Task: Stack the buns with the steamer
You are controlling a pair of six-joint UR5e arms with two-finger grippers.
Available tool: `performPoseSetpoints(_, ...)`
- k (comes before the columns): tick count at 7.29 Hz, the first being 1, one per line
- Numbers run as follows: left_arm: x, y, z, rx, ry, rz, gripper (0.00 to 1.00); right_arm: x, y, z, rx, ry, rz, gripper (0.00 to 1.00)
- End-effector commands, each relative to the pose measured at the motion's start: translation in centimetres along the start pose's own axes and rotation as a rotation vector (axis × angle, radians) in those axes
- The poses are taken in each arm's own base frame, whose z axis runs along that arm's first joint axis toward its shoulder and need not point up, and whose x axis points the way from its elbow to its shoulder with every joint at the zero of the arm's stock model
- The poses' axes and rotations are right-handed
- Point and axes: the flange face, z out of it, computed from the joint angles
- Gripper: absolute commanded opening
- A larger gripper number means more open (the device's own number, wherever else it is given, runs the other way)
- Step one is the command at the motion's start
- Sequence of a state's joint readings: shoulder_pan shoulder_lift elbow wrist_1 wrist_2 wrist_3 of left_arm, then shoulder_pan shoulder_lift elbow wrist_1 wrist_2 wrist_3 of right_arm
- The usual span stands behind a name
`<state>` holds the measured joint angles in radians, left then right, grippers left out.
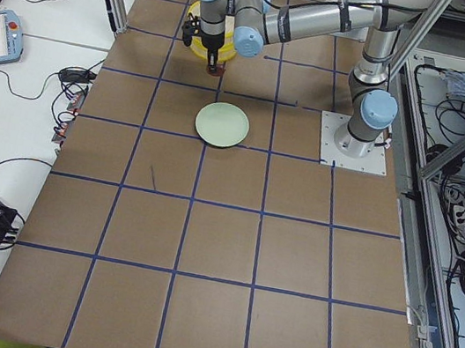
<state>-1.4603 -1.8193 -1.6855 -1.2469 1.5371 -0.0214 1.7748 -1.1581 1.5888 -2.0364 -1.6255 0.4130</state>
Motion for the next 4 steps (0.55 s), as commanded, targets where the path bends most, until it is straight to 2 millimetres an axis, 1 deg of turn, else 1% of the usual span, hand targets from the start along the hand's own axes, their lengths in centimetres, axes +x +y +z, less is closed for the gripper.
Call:
performPoseSetpoints(1, -0.02, 0.04, 0.09, -0.002, -0.002, 0.000, 0.08, 0.09, 0.04, -0.20, -0.003, 0.007, -0.011, 0.09)
performPoseSetpoints(2, -0.02, 0.08, 0.16, -0.004, -0.002, 0.000, 0.08, 0.20, 0.32, -0.14, -0.024, 0.016, -0.023, 0.09)
performPoseSetpoints(4, -0.05, 0.14, 0.15, -0.003, -0.005, 0.000, 0.08, 0.10, 0.34, 0.14, -0.036, 0.011, -0.025, 0.14)
